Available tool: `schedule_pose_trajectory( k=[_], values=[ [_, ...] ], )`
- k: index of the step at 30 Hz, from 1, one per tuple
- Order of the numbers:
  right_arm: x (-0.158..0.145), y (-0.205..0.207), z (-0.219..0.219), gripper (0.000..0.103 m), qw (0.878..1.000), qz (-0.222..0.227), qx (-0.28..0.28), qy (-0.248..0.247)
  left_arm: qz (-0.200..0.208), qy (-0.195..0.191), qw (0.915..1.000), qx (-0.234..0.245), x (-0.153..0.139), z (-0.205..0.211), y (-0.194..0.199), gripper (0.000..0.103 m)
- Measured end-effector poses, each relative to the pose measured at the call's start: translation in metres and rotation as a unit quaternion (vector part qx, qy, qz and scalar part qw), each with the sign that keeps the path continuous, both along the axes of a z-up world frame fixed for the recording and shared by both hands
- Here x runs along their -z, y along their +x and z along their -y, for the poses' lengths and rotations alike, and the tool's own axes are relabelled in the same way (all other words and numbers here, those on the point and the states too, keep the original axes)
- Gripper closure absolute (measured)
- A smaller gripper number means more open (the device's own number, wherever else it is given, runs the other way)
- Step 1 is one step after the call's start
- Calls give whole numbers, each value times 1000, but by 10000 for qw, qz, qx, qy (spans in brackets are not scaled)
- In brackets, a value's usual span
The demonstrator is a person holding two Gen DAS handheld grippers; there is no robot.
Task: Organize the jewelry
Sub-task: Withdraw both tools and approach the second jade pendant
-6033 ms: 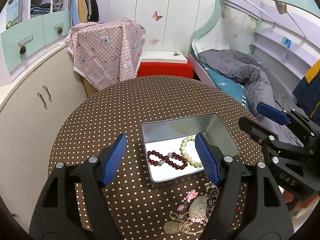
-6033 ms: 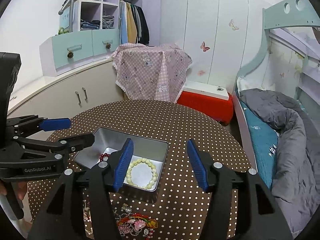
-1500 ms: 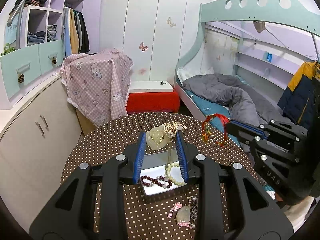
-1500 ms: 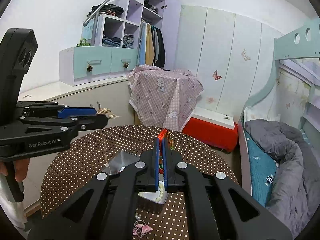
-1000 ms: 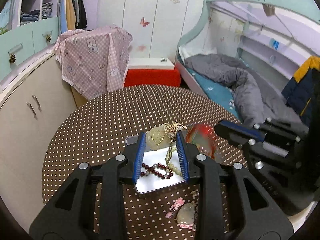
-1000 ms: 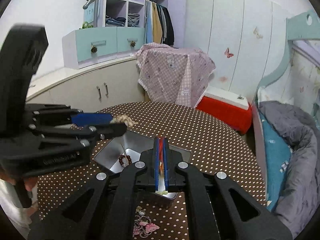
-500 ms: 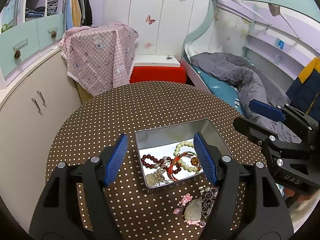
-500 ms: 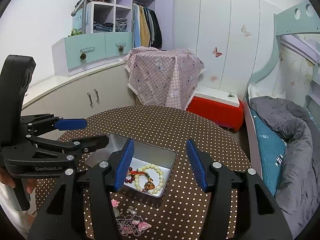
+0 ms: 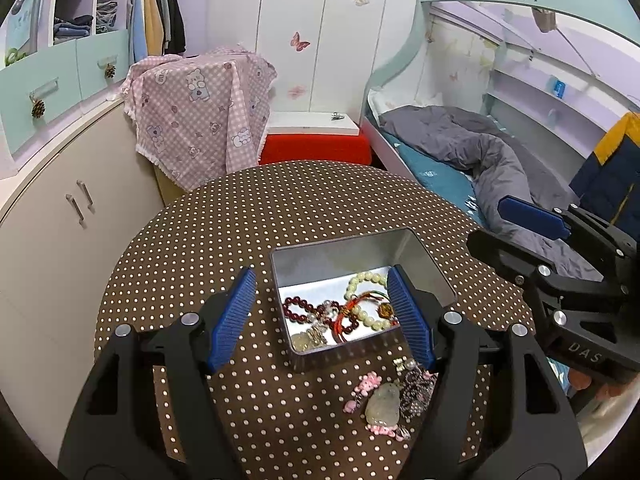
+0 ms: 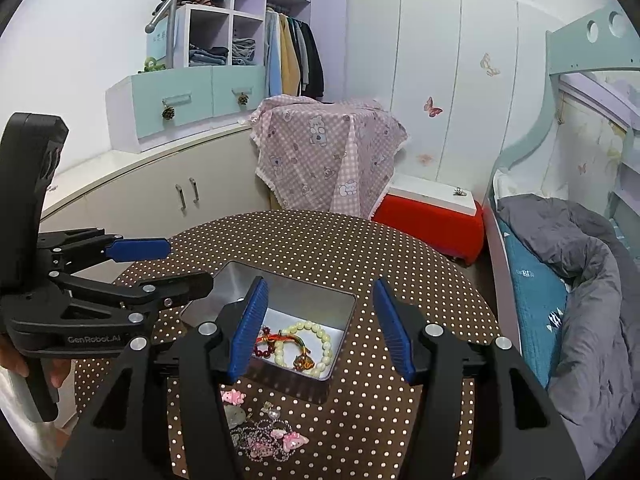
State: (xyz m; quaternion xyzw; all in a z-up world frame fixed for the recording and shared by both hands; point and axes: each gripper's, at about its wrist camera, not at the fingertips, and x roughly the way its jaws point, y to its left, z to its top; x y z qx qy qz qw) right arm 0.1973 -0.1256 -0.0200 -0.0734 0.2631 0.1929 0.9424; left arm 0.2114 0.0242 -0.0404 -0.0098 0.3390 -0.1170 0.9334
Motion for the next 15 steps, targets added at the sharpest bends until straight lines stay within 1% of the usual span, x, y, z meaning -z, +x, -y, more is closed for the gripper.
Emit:
schedule_pose_trajectory(
  k=[9,15],
  values=[
    [8,-20,9,51,9999,-79,140,13,-42,11,9997,222,7,9,-26,35],
    [22,-32,20,51,9992,-293,273,41,-207,51,9988,441,21,16,-42,35]
  ],
)
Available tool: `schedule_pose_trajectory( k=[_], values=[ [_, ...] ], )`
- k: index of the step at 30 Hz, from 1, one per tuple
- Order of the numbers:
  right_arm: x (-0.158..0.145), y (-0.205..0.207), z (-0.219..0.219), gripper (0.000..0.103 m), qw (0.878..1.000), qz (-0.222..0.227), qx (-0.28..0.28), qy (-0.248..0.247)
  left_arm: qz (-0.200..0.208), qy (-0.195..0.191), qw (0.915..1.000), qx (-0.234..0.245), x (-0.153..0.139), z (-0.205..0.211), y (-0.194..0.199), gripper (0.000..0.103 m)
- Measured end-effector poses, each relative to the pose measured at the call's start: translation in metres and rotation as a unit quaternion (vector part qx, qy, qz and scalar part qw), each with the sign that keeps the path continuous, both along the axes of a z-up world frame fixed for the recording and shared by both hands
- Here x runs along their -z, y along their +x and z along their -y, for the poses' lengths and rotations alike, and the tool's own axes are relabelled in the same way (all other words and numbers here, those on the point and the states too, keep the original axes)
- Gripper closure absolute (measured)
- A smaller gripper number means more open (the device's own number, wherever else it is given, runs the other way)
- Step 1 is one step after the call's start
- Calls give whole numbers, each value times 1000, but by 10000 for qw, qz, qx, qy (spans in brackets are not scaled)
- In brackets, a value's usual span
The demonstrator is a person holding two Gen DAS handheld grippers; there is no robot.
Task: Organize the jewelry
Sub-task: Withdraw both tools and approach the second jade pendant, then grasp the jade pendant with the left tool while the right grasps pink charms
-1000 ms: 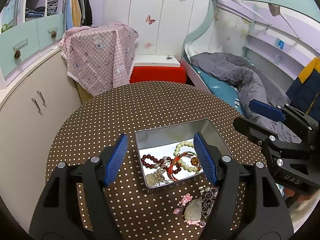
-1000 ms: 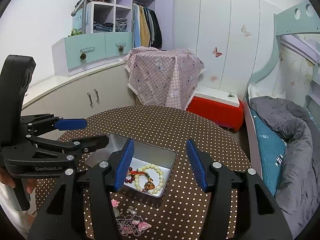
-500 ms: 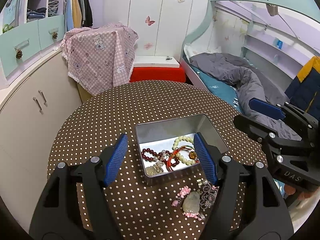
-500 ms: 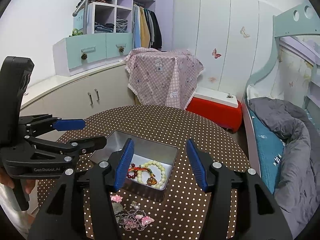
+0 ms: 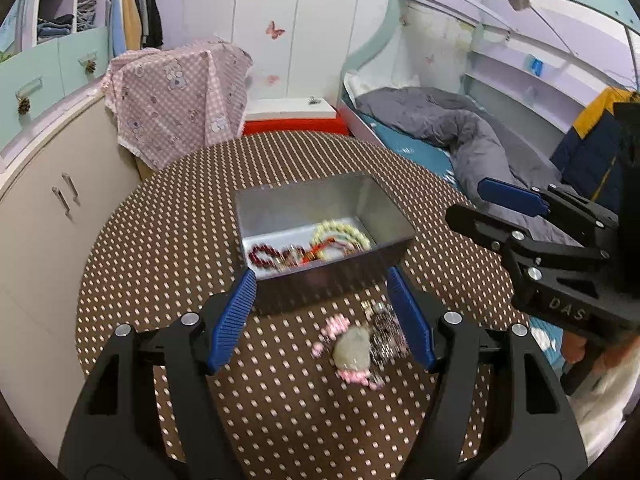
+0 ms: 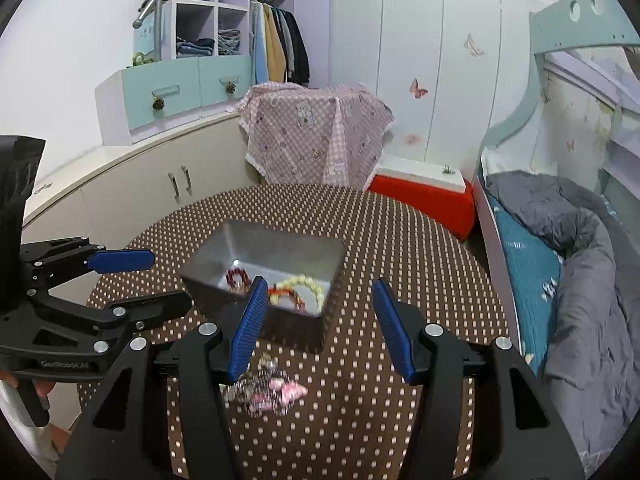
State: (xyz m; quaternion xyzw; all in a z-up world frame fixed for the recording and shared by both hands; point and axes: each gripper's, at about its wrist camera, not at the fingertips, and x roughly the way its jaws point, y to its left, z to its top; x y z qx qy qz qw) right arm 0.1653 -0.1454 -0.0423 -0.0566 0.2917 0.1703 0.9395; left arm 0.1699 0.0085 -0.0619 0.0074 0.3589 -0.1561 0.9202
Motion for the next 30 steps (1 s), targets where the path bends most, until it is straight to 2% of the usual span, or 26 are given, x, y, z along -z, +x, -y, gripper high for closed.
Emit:
schedule_pose_trajectory(
  k=[6,9,12,15,22,25,30],
  values=[
    [21,-10,10,51,9994,-297,144,60,-205,-1,9993,326,18,10,-13,37],
    [29,-13,14,51,9988,-434,222,88,-304,-18,9983,502,27,16,-17,58],
    [37,-16,18,51,9981,-545,277,105,-433,-9,9972,610,37,24,-16,67],
    [41,-18,19,51,9977,-610,294,90,-511,-31,9963,685,43,28,-14,67],
    [45,-16,21,51,9972,-674,328,83,-731,187,9956,558,61,29,-3,68],
    [48,-14,22,51,9968,-715,336,75,-820,237,9949,542,66,28,0,74],
    [52,-12,18,51,9966,-771,286,43,-819,236,9947,572,68,26,1,75]
  ],
)
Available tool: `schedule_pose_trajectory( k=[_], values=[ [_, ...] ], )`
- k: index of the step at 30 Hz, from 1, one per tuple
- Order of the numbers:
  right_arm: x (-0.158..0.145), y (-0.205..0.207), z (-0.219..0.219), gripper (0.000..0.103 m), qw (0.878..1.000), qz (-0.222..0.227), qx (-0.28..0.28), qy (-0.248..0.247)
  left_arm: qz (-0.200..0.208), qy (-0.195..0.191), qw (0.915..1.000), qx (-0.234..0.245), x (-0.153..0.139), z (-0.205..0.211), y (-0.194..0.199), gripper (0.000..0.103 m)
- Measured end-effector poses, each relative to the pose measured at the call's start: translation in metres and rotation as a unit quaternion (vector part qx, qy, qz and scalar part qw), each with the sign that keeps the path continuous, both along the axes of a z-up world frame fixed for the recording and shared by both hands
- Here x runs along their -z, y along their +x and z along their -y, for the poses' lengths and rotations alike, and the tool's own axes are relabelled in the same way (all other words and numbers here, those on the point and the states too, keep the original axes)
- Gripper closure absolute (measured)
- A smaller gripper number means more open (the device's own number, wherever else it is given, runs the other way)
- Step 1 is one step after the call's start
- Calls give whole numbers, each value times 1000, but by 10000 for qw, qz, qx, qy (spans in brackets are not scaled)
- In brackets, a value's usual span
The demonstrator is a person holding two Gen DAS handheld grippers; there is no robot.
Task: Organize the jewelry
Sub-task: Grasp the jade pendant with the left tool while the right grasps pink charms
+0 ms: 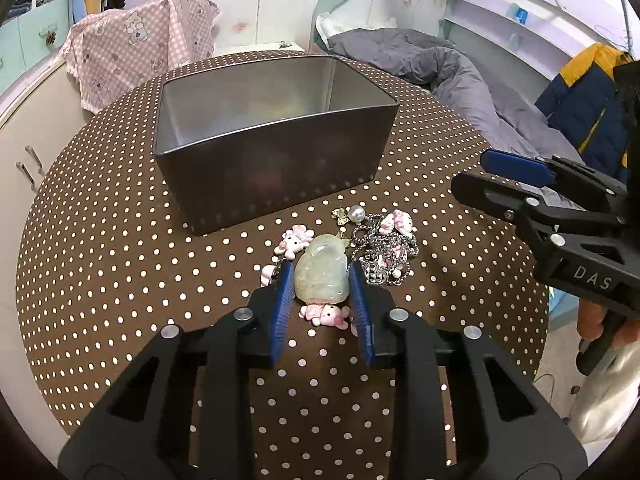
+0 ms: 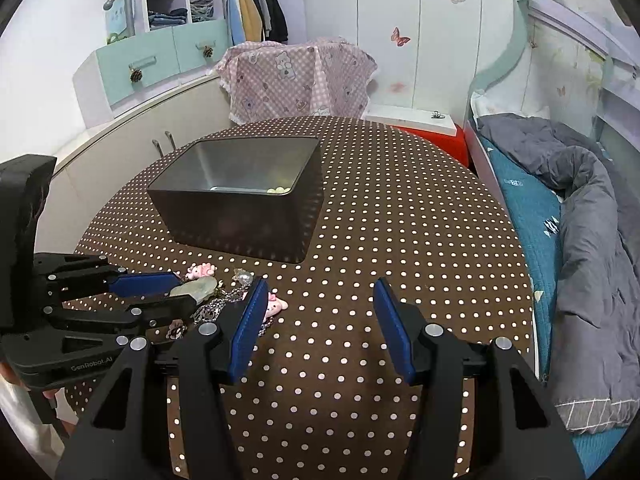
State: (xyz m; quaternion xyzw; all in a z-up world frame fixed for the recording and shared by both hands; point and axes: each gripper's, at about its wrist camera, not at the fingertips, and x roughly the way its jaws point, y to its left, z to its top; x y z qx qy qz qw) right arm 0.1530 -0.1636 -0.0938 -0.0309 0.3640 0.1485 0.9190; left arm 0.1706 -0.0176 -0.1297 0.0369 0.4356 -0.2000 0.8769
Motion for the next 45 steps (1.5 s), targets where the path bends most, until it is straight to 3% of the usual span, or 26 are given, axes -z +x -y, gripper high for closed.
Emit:
schedule_pose_trajectory(
  k=[22,33,37,39,41,43,45],
  values=[
    [3,2,-17,51,9995,-92,-303,8,97,-279,9991,-299,-13,-28,-6,75],
    [8,4,-36,51,9985,-160,-516,-51,94,59,9992,-384,5,-37,-17,74],
    [7,5,-39,51,9984,-176,-522,-81,108,196,9988,-424,8,-35,-14,64],
    [6,4,-39,51,9985,-158,-525,-90,186,289,9986,-398,8,-32,-12,63],
    [5,4,-39,51,9985,-146,-521,-92,216,326,9985,-382,8,-30,-10,64],
    [4,3,-39,51,9985,-126,-520,-106,252,353,9984,-365,7,-28,-9,75],
    [3,3,-39,51,9984,-116,-546,-104,213,272,9987,-363,6,-31,-7,75]
  ],
)
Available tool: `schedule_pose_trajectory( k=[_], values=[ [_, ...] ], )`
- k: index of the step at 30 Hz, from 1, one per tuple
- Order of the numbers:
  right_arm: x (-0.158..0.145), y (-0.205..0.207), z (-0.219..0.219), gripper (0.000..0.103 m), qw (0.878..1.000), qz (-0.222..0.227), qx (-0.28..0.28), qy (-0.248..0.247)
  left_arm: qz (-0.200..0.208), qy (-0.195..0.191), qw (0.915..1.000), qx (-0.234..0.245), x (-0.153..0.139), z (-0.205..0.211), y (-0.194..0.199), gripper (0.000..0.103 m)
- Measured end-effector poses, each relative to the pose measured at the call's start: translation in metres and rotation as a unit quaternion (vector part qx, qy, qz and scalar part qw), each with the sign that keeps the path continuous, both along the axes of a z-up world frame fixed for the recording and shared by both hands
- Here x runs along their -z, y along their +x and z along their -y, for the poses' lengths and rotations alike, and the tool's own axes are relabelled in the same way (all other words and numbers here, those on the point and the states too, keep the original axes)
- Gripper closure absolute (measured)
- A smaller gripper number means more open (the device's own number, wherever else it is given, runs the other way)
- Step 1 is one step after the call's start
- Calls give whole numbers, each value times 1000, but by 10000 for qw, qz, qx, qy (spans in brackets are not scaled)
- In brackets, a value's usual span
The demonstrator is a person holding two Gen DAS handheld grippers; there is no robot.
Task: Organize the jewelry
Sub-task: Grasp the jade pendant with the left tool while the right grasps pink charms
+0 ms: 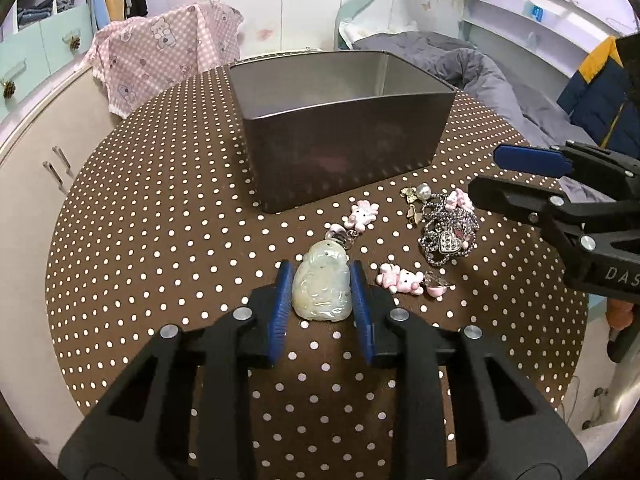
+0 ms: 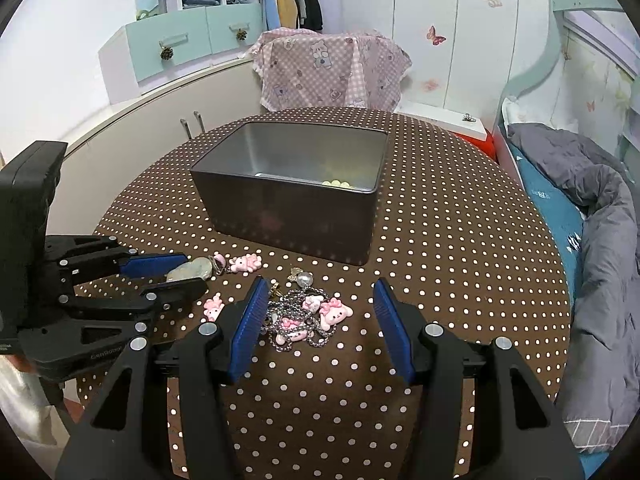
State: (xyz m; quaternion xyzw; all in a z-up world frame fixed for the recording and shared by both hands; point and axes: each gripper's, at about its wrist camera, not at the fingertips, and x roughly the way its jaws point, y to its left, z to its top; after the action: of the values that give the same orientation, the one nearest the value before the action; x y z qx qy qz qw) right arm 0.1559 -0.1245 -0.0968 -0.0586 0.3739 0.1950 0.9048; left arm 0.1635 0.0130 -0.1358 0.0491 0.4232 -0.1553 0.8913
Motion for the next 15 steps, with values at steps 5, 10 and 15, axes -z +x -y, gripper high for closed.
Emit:
schedule_pose_trajectory(
  k=[5,10,15],
  values=[
    [-2,0,-10,52,9998,17,-188,16,-22,-158,9997,-166,-1,-11,0,75],
    [-1,1,-34,59,9981,29,-617,13,21,-243,9991,-334,-6,-21,-4,75],
    [3,4,-60,71,9945,5,-1047,-85,85,-303,9984,-462,-10,-33,-6,75]
  ],
)
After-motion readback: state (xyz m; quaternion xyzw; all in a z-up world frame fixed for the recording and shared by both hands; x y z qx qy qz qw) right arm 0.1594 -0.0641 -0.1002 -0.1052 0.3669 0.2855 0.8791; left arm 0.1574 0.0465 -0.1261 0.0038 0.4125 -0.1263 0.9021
